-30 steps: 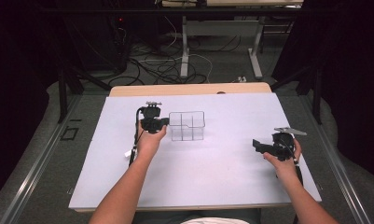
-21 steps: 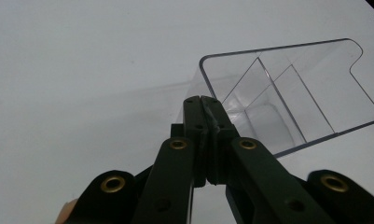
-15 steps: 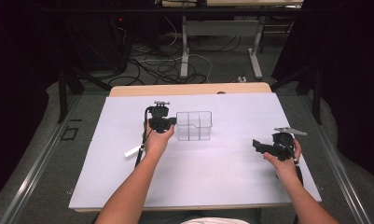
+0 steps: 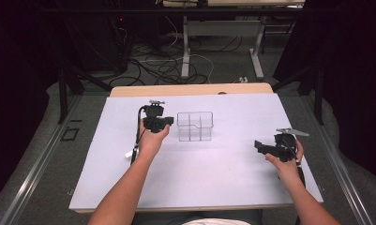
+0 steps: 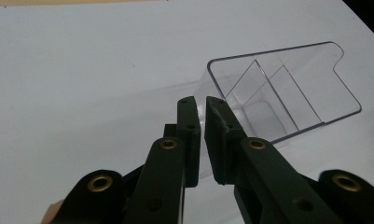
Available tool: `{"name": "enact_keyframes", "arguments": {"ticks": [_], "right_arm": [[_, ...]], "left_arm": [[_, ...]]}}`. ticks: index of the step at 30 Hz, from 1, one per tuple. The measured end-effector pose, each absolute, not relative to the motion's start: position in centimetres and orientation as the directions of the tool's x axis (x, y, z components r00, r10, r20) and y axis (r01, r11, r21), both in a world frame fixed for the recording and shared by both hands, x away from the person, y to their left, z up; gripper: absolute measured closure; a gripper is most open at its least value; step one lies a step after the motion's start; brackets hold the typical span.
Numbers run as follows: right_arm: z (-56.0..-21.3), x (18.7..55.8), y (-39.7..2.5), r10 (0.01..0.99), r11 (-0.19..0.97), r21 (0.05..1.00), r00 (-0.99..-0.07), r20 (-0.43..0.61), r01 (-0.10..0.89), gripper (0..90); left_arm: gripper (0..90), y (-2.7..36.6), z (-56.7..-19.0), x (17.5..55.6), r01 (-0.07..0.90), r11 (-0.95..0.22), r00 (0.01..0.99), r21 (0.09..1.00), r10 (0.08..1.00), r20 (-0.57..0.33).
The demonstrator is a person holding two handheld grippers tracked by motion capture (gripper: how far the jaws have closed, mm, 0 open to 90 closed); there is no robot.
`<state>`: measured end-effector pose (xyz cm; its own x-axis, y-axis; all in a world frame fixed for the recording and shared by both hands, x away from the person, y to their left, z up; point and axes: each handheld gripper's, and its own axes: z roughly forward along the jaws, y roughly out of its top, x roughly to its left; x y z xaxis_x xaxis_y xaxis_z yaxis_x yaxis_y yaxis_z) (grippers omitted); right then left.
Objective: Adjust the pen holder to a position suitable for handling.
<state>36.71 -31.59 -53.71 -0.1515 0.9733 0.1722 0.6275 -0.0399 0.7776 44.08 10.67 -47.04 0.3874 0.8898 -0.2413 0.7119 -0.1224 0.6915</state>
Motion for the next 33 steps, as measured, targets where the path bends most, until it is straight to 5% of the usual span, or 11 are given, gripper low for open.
{"name": "enact_keyframes", "arguments": {"ticks": [15, 33], "right_arm": [[-53.7, 36.7, -31.5, 0.974, -0.036, 0.778, -0.153, 0.169, 0.627, 5.2], [-53.7, 36.5, -31.4, 0.974, -0.034, 0.777, -0.152, 0.166, 0.629, 5.2]], "left_arm": [[64.7, 14.4, -45.1, 42.7, 0.704, -0.110, 0.418, 0.702, 0.863, -0.284], [37.6, 20.1, -42.5, 40.5, 0.662, -0.112, 0.407, 0.741, 0.884, -0.230]]}}
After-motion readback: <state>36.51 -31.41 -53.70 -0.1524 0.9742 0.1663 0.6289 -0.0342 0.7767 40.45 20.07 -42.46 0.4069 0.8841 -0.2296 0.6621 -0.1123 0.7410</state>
